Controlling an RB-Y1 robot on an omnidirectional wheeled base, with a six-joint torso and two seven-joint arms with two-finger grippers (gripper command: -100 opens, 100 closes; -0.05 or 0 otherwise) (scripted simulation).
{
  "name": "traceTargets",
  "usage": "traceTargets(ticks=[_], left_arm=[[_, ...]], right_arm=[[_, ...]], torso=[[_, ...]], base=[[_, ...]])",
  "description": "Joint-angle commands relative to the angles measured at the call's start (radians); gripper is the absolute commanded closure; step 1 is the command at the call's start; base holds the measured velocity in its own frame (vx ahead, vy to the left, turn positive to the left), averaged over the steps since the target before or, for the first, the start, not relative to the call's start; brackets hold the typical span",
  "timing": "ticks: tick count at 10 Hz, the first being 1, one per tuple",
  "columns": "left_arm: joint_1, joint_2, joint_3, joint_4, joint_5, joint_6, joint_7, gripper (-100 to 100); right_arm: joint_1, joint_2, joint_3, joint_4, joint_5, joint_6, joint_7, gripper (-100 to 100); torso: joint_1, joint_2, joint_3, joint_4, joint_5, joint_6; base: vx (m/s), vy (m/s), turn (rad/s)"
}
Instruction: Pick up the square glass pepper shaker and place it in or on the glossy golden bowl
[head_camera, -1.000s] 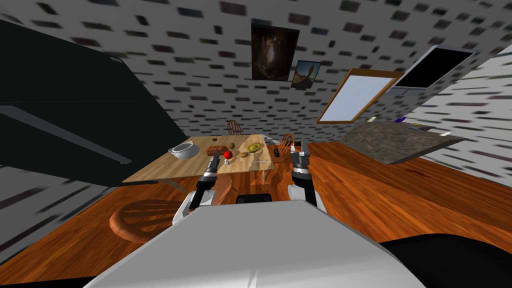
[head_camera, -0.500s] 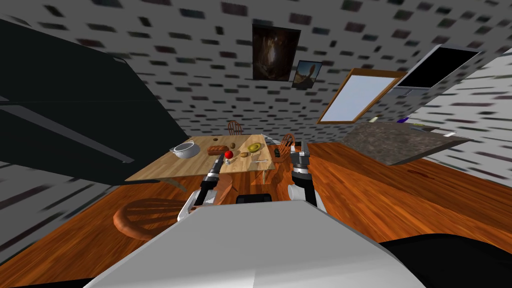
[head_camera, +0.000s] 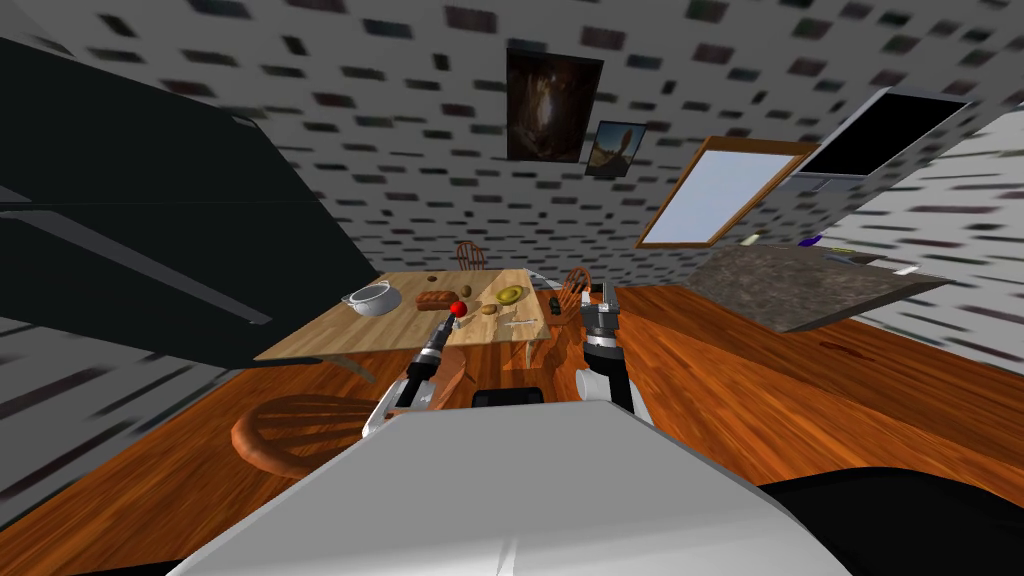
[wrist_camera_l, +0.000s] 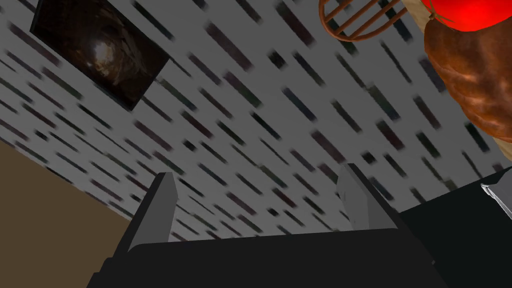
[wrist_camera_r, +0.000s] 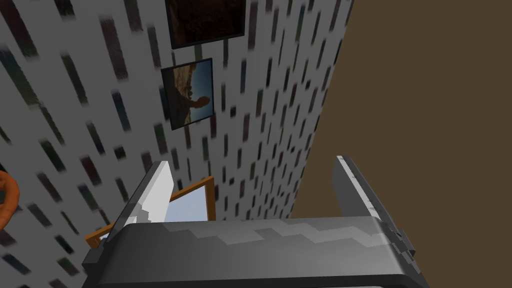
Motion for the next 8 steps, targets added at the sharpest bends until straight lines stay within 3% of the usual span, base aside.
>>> traceTargets(ticks=[1, 8], left_arm=[[-0.026, 0.011, -0.004, 0.050, -0.032, 0.009, -0.032, -100], [-0.087, 0.036, -0.013, 0.223, -0.082, 0.020, -0.078, -100]], right_arm=[[0.000, 0.000, 0.000, 0.000, 0.000, 0.000, 0.000, 0], [0.000, 0.000, 0.000, 0.000, 0.000, 0.000, 0.000, 0]], torso=[[0.000, 0.000, 0.000, 0.000, 0.000, 0.000], [-0.001, -0.001, -0.001, 0.000, 0.000, 0.000]], base=[[0.009, -0.001, 0.017], [0.013, -0.004, 0.002]])
